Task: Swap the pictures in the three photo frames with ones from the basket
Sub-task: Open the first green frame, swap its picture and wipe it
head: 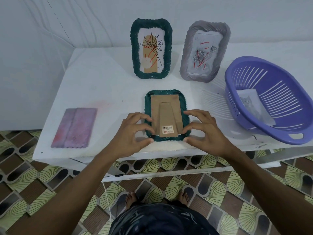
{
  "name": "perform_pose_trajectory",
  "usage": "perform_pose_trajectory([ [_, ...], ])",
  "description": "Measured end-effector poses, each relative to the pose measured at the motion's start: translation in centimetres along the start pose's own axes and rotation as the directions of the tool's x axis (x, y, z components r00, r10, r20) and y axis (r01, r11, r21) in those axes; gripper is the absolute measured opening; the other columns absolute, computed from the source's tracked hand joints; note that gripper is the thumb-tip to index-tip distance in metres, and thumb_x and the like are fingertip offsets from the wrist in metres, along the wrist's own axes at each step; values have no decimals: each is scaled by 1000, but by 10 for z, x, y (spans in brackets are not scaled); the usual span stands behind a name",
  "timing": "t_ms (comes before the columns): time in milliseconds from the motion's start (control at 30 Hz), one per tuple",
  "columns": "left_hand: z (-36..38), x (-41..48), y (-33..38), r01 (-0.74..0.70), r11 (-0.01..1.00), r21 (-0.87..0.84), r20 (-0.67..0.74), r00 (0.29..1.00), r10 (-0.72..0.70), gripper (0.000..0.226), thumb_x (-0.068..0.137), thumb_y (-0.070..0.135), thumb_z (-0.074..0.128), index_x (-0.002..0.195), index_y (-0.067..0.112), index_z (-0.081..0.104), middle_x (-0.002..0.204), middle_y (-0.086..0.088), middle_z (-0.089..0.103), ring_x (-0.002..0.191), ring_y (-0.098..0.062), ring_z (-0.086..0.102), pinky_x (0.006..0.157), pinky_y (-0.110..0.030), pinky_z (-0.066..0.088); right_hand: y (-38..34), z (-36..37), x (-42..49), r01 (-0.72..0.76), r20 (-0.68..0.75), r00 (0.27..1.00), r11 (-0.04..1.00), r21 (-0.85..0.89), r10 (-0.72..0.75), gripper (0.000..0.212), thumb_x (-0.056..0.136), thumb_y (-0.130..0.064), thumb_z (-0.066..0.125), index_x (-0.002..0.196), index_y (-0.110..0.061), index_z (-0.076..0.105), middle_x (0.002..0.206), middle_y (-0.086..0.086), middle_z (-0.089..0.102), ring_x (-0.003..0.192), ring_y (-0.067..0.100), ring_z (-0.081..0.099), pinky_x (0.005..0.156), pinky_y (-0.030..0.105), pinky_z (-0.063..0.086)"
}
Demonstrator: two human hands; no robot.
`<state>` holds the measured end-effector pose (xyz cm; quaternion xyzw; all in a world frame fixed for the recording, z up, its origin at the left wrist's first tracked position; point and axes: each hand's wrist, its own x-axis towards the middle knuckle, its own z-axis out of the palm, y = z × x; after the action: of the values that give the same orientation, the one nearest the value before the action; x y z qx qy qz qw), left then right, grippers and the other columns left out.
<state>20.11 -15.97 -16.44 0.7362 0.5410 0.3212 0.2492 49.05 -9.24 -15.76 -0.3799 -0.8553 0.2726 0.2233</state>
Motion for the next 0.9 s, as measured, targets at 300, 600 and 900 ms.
perform_pose_trajectory([
  [300, 28, 68, 49, 272, 906, 324, -72, 962, -263, 62, 81, 68, 44, 130, 31, 44, 135, 1, 38, 126, -25, 33, 106, -45, 28, 1, 4, 47, -181, -174, 964, 975, 127, 202, 15, 89, -14, 62, 98, -24, 68, 101, -15, 64, 101, 9, 54, 84, 19, 39],
  [600, 58, 59, 43, 264, 809, 525, -256, 956, -146, 63, 78, 61, 47, 130, 25, 45, 144, -3, 35, 134, -28, 33, 111, -56, 16, 4, 10, 46, -183, -273, 925, 940, 287, 263, 23, 91, -8, 55, 101, -22, 69, 103, -10, 70, 96, 4, 61, 75, 9, 40],
  [900, 51, 55, 51, 304, 886, 349, -381, 910, -162, 64, 76, 58, 49, 132, 26, 43, 146, -1, 34, 119, -21, 48, 104, -43, 28, 2, 9, 44, -186, -270, 921, 926, 329, 281, 19, 92, -14, 59, 106, -23, 68, 104, -14, 69, 99, 5, 62, 79, 20, 45],
])
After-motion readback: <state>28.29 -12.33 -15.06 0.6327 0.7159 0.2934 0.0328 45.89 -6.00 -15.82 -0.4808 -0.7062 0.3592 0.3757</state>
